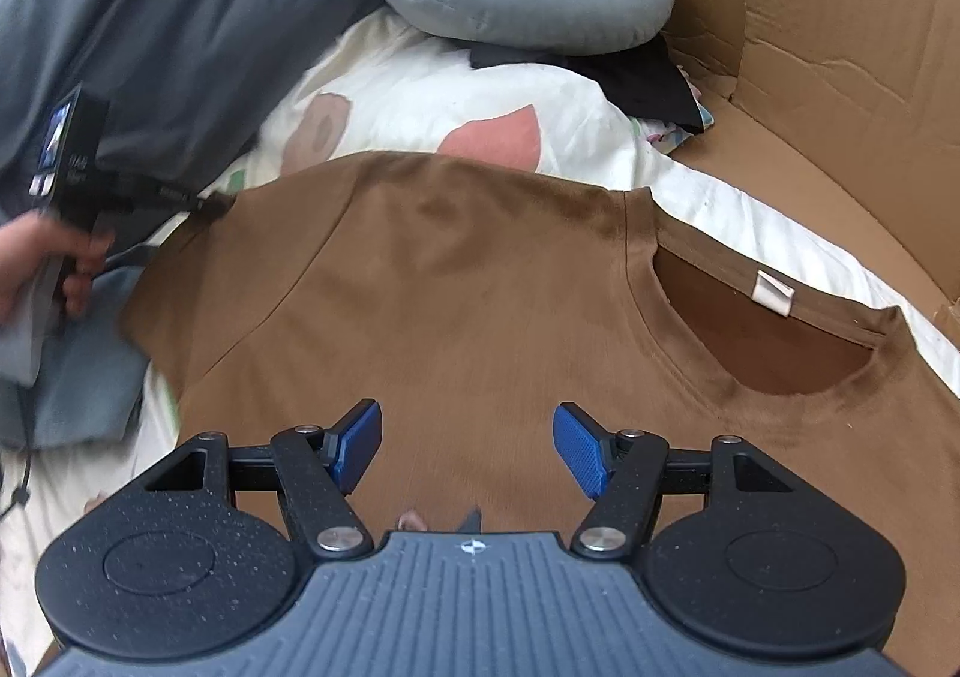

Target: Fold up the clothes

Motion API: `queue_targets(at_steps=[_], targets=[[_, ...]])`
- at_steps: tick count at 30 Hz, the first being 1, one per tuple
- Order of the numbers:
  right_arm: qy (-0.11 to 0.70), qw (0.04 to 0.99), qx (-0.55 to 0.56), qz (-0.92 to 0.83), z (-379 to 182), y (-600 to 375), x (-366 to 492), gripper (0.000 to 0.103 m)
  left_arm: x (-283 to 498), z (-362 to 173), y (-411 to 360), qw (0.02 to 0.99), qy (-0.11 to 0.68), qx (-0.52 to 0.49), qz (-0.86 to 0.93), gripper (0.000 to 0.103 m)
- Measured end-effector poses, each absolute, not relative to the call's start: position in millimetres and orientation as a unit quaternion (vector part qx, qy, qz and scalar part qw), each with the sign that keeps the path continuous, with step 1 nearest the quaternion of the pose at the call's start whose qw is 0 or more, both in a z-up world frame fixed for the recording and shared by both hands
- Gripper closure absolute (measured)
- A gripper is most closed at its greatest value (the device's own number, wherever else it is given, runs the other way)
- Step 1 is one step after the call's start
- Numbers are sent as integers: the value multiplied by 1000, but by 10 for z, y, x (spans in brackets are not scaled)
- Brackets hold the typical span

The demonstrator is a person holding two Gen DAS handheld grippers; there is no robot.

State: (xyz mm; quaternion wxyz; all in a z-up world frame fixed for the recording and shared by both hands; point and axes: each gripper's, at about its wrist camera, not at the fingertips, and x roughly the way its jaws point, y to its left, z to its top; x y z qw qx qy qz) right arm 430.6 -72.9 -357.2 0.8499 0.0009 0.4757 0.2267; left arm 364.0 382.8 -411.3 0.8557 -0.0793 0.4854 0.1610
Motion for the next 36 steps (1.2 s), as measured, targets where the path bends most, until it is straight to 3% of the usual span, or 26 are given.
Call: queue_targets(at_steps=[1, 3, 9, 12, 23, 28, 33, 35, 36], targets=[[476, 851, 2, 224, -3603, -719, 4348, 33, 3642, -4120, 3834, 854, 487, -82, 166, 85], [476, 852, 4, 219, -3665, -701, 4433, 33, 3616, -4048, 3819, 856, 479, -84, 178, 66], [476, 857, 18, 198, -3776, -692, 4678, 34, 3481, -3669, 3714, 886, 427, -86, 160, 66], [476, 859, 23, 189, -3781, -702, 4785, 39, 3457, -3553, 3568, 898, 413, -70, 137, 67], [456, 873, 5, 173, -3818, -555, 5143, 50, 3711, -3749, 2931, 910, 408, -58, 42, 68], [445, 882, -12, 156, -3913, -489, 5304, 56, 3818, -3818, 2699, 917, 394, -63, 19, 80], [447, 884, -17, 136, -3986, -482, 5469, 66, 3949, -3900, 2522, 919, 390, -63, -6, 98], [450, 882, -23, 137, -4005, -481, 5540, 67, 4000, -3929, 2458, 919, 390, -58, -16, 100], [451, 882, -26, 137, -4015, -481, 5575, 72, 4024, -3940, 2434, 919, 390, -54, -17, 100]])
